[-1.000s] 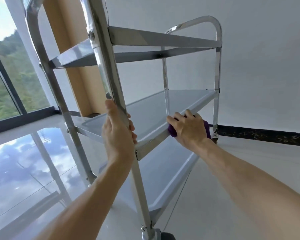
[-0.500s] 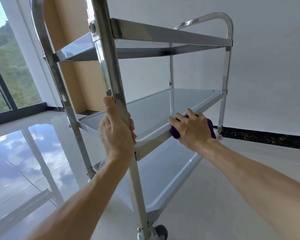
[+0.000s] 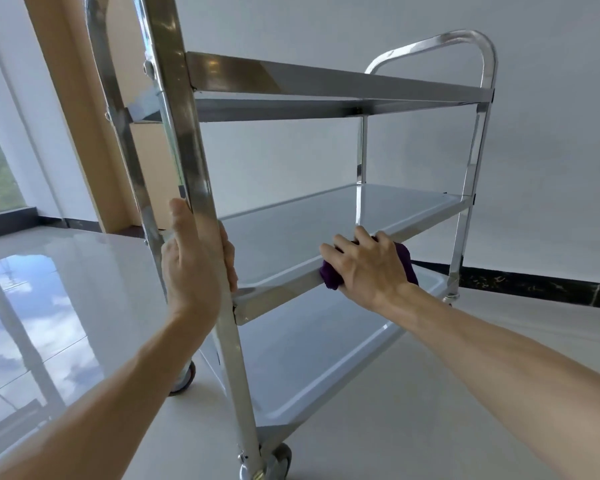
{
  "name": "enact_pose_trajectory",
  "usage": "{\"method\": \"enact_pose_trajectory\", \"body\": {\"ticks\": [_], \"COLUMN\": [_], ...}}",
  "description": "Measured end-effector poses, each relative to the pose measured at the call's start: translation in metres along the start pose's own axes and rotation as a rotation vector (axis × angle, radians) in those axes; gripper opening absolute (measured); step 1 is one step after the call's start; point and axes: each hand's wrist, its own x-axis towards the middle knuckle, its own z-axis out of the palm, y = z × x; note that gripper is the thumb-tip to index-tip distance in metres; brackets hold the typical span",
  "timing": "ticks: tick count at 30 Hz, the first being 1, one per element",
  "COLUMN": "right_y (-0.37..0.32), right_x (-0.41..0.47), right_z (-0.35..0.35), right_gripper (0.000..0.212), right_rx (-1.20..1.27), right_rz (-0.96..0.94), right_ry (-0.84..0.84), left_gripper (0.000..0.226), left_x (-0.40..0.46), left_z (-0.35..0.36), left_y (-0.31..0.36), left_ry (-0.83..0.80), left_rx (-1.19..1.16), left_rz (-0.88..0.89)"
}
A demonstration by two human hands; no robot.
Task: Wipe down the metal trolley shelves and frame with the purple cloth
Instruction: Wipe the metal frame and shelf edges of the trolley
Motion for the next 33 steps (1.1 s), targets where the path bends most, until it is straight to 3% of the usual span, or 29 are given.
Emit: {"method": "enact_pose_trajectory", "body": {"ticks": [27, 33], "right_y": [0.085, 0.114], "right_x": [-0.074, -0.091], "right_z": [-0.034, -0.041], "right_gripper": [0.041, 0.045], "right_rx": [-0.131, 0.034], "right_rz": [0.047, 0.052], "right_ry": [-0.127, -0.153], "left_gripper": [0.077, 0.075], "left_x": [0.021, 0.025], "left_z": [0.073, 0.096], "left_y": [-0.024, -0.030], "left_ry": [-0.194, -0.226], "left_rx": [-0.116, -0.186], "left_rz": [-0.073, -0.133]}}
